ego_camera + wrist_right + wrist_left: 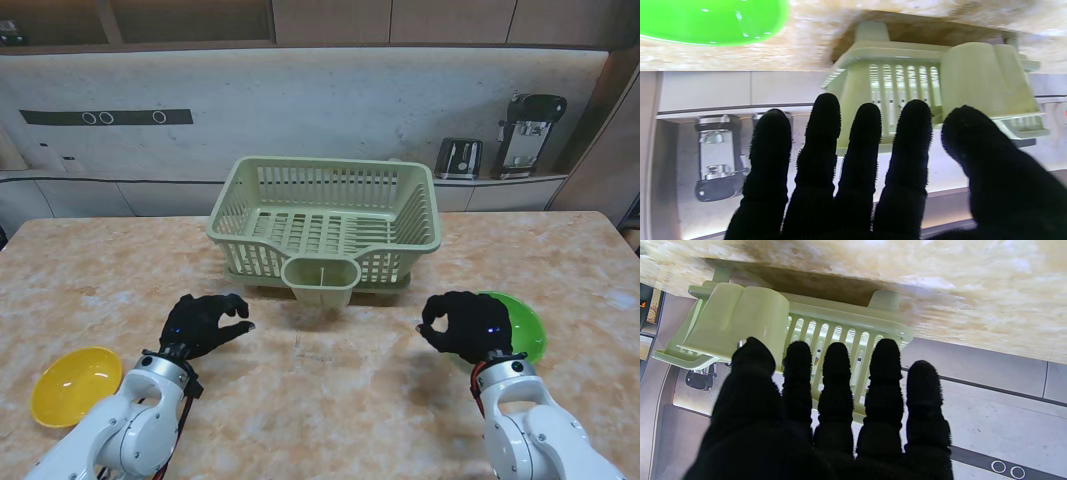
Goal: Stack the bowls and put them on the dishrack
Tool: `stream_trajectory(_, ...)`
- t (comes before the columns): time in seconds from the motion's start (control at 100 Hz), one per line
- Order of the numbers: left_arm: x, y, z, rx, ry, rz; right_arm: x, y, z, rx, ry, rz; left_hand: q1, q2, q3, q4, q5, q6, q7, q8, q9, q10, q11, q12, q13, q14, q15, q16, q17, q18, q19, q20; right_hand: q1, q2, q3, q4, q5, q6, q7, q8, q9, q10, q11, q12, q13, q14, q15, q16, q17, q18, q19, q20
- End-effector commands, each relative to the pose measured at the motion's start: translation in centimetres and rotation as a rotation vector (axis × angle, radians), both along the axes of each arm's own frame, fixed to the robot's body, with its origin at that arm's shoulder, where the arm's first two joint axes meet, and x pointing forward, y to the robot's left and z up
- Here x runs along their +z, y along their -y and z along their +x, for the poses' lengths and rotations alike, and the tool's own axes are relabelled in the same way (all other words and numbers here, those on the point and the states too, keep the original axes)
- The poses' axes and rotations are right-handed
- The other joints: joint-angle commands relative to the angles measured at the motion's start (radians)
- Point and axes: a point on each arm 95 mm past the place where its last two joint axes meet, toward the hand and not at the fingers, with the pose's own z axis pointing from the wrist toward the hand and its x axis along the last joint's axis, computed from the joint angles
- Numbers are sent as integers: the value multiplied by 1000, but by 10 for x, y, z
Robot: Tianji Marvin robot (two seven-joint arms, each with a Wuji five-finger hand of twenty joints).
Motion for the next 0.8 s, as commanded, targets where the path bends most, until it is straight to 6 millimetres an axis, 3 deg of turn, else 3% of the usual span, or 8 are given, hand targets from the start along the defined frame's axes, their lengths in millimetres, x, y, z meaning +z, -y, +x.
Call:
stream_trajectory(0.0, 0, 1, -2, 1, -9, 1, -6, 9, -5, -30, -18, -27, 6, 27, -16, 20, 13, 0, 16, 14, 6, 8, 10, 18, 4, 14, 6, 9, -11, 20, 13, 12, -6, -28, 3, -7, -14, -11, -8, -2, -32, -20, -19, -21, -27, 2, -15, -23, -19, 9, -15, -13)
stream_trajectory(0.41, 0, 1, -2, 0, -12, 2, -10, 61, 7, -211, -1, -143, 6, 27, -16, 20, 14, 3, 16, 15, 6, 9, 10, 18, 4, 14, 6, 9, -11, 20, 13, 12, -12, -57, 56, -20, -116, 43, -132, 14, -156, -19, -128, -81, -153, -2, -203, -95, -171, 25, -170, -45)
stream_trajectory(0.56, 0, 1, -2, 0, -12, 2, -13, 74, 19, -249, -16, -145, 6, 28, -16, 21, 13, 2, 16, 14, 6, 10, 10, 18, 5, 14, 6, 10, -11, 20, 13, 12, -26, -27, 80, 7, -149, 84, -252, 59, -233, -18, -175, -128, -231, -1, -288, -138, -257, 33, -259, -63)
stream_trajectory(0.62, 0, 1, -2, 0, -12, 2, -14, 78, 24, -258, -31, -147, 7, 27, -16, 21, 13, 1, 16, 14, 6, 9, 10, 18, 4, 14, 6, 10, -11, 20, 13, 12, -34, -7, 80, 43, -165, 100, -303, 92, -272, -18, -195, -153, -268, 2, -322, -163, -293, 36, -294, -72)
stream_trajectory(0.79, 0, 1, -2, 0, -12, 2, -16, 88, 38, -278, -70, -178, 6, 28, -16, 20, 14, 1, 16, 14, 7, 9, 10, 18, 4, 13, 6, 10, -11, 20, 13, 12, -40, -33, 91, 43, -236, 118, -359, 106, -368, -22, -239, -191, -351, -1, -371, -194, -357, 58, -345, -89)
